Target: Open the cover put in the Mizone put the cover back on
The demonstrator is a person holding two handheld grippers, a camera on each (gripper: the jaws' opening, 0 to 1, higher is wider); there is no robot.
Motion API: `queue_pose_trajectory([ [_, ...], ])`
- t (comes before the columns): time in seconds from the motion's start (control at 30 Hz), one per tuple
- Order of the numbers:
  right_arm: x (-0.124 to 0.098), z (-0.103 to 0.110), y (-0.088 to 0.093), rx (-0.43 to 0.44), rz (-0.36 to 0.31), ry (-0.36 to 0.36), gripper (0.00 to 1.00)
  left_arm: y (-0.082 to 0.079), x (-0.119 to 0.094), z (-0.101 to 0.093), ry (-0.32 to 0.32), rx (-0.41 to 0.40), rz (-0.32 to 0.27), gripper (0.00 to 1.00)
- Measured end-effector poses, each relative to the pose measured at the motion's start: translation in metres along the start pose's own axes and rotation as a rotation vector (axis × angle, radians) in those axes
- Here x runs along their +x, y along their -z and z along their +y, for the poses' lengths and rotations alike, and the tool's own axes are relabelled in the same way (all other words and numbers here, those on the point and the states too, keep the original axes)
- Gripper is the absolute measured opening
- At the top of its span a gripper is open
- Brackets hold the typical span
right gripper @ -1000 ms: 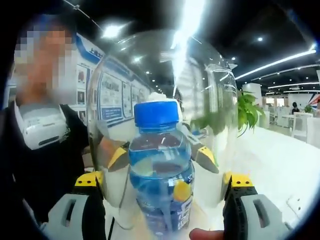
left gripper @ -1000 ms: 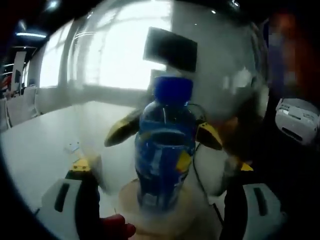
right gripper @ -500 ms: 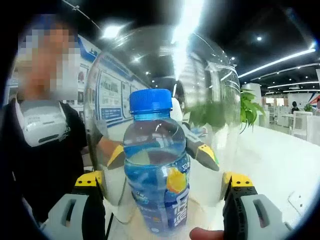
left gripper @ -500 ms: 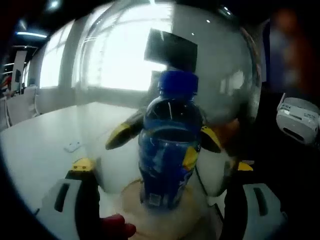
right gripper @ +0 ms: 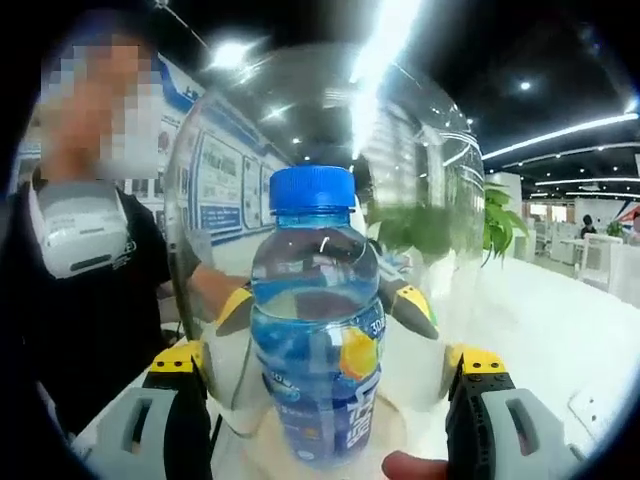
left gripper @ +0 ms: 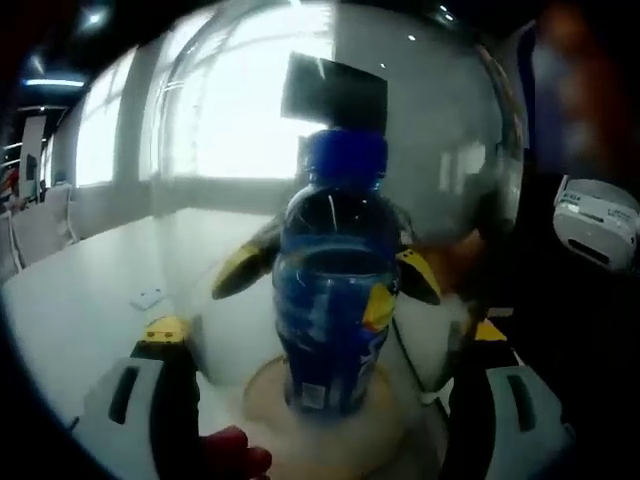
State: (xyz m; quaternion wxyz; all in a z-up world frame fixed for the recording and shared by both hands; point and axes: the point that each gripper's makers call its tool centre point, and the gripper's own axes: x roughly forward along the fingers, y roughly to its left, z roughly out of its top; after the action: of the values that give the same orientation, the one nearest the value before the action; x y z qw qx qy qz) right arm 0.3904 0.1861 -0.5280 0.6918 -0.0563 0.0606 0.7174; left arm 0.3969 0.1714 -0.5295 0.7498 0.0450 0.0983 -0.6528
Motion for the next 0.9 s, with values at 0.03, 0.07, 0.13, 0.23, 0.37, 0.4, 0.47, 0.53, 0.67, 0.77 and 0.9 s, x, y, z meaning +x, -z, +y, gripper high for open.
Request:
queue_pose_trajectory([
  [0.03, -0.0003, 0.0000, 0.0001, -0.002, -0.001, 0.001, 0.91, -0.0003, -0.0008, 0.0010, 0.001, 0.003, -0.015, 0.87],
  [0.07, -0.0007, 0.0000, 0.0000, -0.002, -0.002, 0.001, 0.91, -0.0009, -0.0008, 0.0010, 0.001, 0.003, -0.027, 0.87],
  [0.13, -0.0016, -0.0001, -0.0002, 0.000, -0.016, 0.002, 0.91, -0.0022, -0.0011, 0.0008, 0.001, 0.001, -0.057, 0.87],
  [0.23, -0.0021, 0.0003, -0.0010, 0.000, -0.036, 0.003, 0.91, -0.0035, -0.0011, 0.0011, 0.000, 0.001, -0.068, 0.87],
  [0.37, -0.0033, -0.0006, -0.0021, 0.003, -0.062, 0.004, 0.91, -0.0039, -0.0014, 0.0020, 0.000, 0.000, -0.074, 0.87],
  [0.4, -0.0032, -0.0010, -0.0025, 0.004, -0.062, 0.004, 0.91, -0.0039, -0.0014, 0.0023, 0.001, -0.001, -0.074, 0.87],
  [0.47, -0.0036, -0.0016, -0.0026, 0.004, -0.059, 0.004, 0.91, -0.0039, -0.0015, 0.0031, 0.001, -0.002, -0.073, 0.87],
  [0.53, -0.0043, -0.0028, -0.0023, 0.003, -0.054, 0.004, 0.91, -0.0037, -0.0016, 0.0034, 0.000, -0.001, -0.070, 0.87],
  [0.67, -0.0052, -0.0042, -0.0023, 0.003, -0.056, 0.004, 0.91, -0.0040, -0.0018, 0.0040, 0.001, -0.001, -0.077, 0.87],
  [0.77, -0.0056, -0.0052, -0.0023, 0.005, -0.059, 0.004, 0.91, -0.0042, -0.0016, 0.0044, 0.001, -0.002, -0.079, 0.87],
  [0.9, -0.0053, -0.0048, -0.0025, 0.005, -0.060, 0.004, 0.91, -0.0043, -0.0018, 0.0052, 0.000, -0.001, -0.077, 0.87],
])
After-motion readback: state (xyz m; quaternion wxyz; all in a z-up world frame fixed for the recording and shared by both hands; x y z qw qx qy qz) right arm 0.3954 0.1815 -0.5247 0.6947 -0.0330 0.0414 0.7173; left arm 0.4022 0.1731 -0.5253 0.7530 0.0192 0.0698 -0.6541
